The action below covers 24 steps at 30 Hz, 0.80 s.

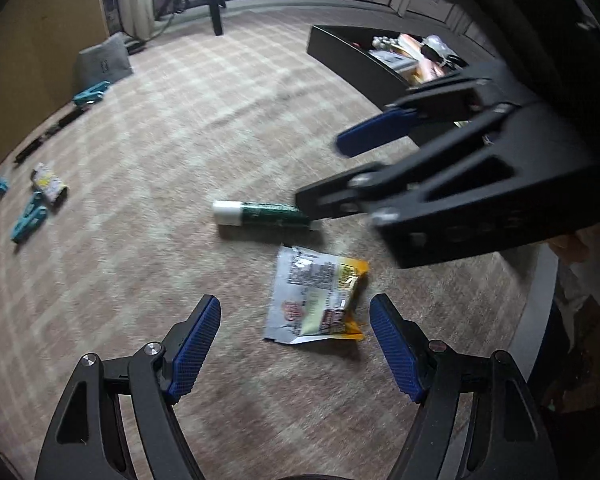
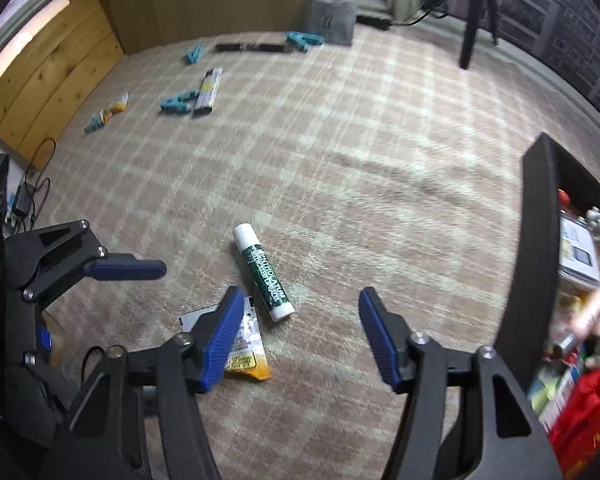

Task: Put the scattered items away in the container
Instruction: 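Grasp the green lip balm with the right tool while the left tool grasps the snack packet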

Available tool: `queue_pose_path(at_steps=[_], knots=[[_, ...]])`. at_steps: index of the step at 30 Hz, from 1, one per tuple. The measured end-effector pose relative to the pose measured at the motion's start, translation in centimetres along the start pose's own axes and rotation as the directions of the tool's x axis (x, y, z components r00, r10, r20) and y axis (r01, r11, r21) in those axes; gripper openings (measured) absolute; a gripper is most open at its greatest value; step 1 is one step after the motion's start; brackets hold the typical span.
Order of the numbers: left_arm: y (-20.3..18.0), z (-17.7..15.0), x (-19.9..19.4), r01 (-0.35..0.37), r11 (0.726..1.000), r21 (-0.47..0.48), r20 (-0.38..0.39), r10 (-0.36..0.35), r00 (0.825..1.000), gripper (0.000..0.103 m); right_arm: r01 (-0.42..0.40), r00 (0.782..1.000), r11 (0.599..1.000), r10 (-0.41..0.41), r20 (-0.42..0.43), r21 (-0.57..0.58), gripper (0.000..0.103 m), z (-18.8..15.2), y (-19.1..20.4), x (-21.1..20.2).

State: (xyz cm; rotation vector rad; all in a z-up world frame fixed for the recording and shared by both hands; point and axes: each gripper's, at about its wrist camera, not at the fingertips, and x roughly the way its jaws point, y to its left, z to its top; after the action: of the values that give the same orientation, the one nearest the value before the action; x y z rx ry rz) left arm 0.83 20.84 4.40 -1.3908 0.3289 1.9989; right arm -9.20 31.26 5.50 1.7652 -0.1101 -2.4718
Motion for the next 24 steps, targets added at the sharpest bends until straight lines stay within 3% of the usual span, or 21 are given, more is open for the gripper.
queue_pose_path(at_steps=[6, 11, 13, 15, 17, 19, 21, 24], knots=[[0.2, 0.0, 0.9, -0.026, 0.999, -0.032, 0.004, 0.026, 1.0, 0.072, -0.037, 0.999, 0.999, 0.036, -0.039, -0.026, 0.051, 0.8, 0.2, 2.5], [-1.0, -0.1, 1.8, -0.105, 0.994, 0.011, 0.014, 0.105, 0.994, 0.071, -0.031, 0.999, 0.996, 0.029, -0.032, -0.079, 0.049, 1.4, 0.9, 3.4], [-1.7, 0.0, 2.0, -0.142, 0.989, 0.039, 0.024, 0.141, 0.99, 0.072, -0.02, 0.999, 0.996, 0.018, -0.029, -0.091, 0.044, 1.6, 1.0, 3.5], [-2.2, 0.1, 2.1, -0.169, 0.984, 0.054, 0.047, 0.167, 0.985, 0.074, 0.015, 1.0, 0.993, -0.018, -0.022, -0.113, 0.026, 1.7, 0.8, 3.4], [-2.3, 0.3, 2.1, -0.173, 0.984, 0.048, 0.052, 0.171, 0.984, 0.074, 0.033, 0.999, 0.993, -0.035, -0.021, -0.116, 0.016, 1.7, 0.4, 3.3], [-2.3, 0.5, 2.0, -0.172, 0.984, 0.041, 0.058, 0.17, 0.984, 0.068, 0.014, 1.0, 0.995, -0.016, -0.023, -0.094, 0.016, 1.7, -0.5, 3.2], [-2.4, 0.7, 1.8, -0.17, 0.985, 0.035, 0.064, 0.167, 0.984, 0.05, 0.016, 1.0, 0.998, -0.017, -0.02, -0.066, 0.016, 1.7, -1.2, 3.0], [-2.2, 0.9, 1.6, -0.161, 0.987, 0.02, 0.055, 0.16, 0.986, 0.047, 0.0, 1.0, 1.0, 0.0, -0.017, -0.02, 0.016, 1.5, -2.1, 2.7]])
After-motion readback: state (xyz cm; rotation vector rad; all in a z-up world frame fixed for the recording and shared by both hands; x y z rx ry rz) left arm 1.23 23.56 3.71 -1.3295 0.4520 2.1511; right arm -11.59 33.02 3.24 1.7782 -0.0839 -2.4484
